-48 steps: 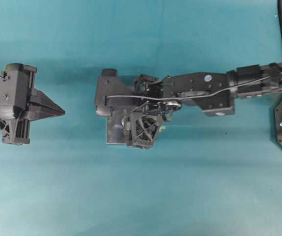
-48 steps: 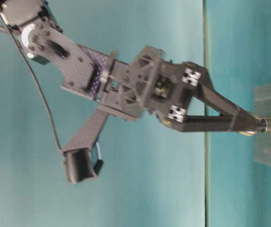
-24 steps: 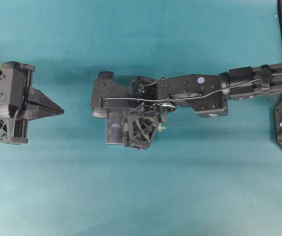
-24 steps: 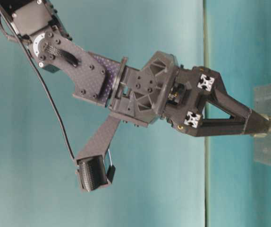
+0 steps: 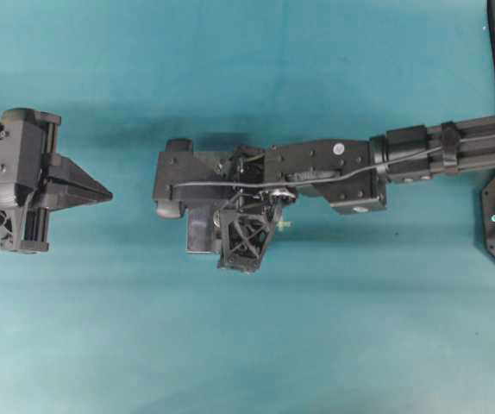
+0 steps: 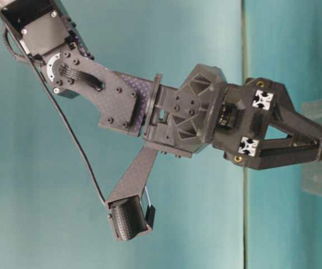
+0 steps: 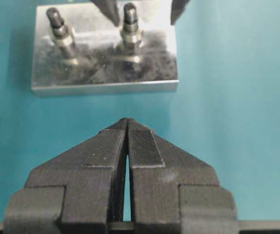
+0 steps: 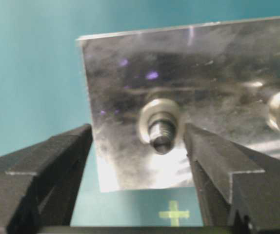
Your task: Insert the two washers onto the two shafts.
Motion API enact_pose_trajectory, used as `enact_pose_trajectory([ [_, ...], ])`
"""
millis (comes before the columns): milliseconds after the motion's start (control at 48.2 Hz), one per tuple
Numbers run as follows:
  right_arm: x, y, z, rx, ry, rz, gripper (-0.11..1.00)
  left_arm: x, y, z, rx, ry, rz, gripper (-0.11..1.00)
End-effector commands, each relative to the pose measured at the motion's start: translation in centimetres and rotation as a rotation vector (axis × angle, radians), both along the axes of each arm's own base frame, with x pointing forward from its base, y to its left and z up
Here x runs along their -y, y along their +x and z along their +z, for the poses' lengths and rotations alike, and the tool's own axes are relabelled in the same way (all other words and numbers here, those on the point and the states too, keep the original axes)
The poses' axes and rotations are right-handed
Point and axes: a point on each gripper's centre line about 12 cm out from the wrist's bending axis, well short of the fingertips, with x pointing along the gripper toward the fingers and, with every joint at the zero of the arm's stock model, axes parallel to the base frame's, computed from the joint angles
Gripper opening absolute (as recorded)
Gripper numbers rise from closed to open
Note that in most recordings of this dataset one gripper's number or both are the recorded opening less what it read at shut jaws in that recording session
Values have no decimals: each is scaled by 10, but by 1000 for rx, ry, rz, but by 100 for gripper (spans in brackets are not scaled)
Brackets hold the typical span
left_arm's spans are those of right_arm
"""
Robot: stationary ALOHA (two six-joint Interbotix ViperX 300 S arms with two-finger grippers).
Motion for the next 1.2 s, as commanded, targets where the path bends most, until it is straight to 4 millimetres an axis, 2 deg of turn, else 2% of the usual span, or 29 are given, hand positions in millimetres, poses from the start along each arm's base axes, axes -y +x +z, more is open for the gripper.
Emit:
enact_pose_trajectory([
  [0,3,5,23,65,-2,-3,75,1,2,5,21,3,-4,0],
  [187,28,10,20,66,-33,-35,75,1,2,6,23,1,-4,0],
  [332,36,12,19,59,-53,-36,75,1,2,6,25,3,-4,0],
  [436,30,11,18,52,-50,-25,75,1,1,6,25,3,-4,0],
  [539,13,9,20,41,-35,2,74,1,1,7,28,3,-4,0],
  [622,-2,8,25,42,-7,18,73,1,1,8,29,3,-4,0],
  [747,-9,8,35,65,10,21,70,1,1,7,28,3,-4,0],
  [1058,17,-8,59,67,3,-31,70,1,0,9,32,3,-4,0],
  [1182,20,-17,68,76,-5,-33,70,1,-1,10,40,3,-4,0],
])
